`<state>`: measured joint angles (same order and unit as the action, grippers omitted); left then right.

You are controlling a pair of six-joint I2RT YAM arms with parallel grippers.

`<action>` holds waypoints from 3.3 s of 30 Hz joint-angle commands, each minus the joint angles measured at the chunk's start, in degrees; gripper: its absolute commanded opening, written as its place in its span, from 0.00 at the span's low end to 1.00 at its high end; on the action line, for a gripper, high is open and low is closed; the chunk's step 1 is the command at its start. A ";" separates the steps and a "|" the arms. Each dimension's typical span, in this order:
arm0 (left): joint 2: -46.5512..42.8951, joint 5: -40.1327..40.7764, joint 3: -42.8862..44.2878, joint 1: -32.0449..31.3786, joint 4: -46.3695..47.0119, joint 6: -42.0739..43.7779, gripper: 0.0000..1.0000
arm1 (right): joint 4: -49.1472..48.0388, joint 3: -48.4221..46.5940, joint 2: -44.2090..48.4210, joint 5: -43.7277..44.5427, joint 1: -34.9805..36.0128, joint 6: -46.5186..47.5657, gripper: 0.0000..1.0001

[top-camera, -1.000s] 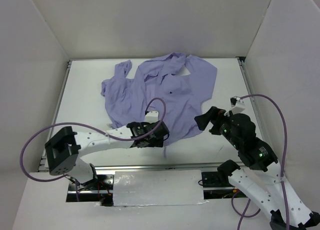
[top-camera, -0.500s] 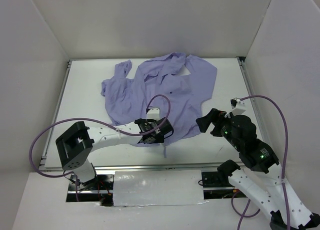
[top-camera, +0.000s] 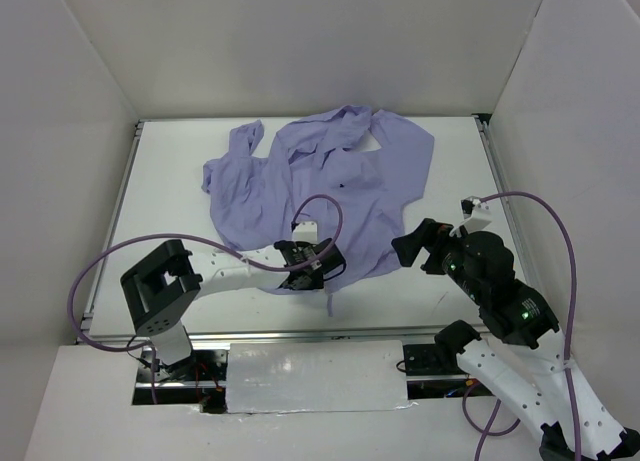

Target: Zip up the jacket

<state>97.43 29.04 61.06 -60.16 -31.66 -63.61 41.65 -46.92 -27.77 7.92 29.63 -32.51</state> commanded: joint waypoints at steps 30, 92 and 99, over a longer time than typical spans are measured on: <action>-0.82 -8.73 -10.87 0.92 14.95 -1.16 0.00 | -1.57 0.24 -0.35 -2.38 0.08 1.40 1.00; -32.48 -14.80 -51.21 7.25 70.24 -20.23 0.00 | -16.60 -1.42 -55.46 5.79 25.22 0.17 0.52; -33.44 -14.71 -51.13 7.25 69.36 -19.36 0.00 | -17.21 -1.78 -57.57 6.93 25.39 0.08 0.51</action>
<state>64.73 13.43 9.34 -53.10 36.82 -84.90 26.15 -46.22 -84.66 12.91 54.41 -33.12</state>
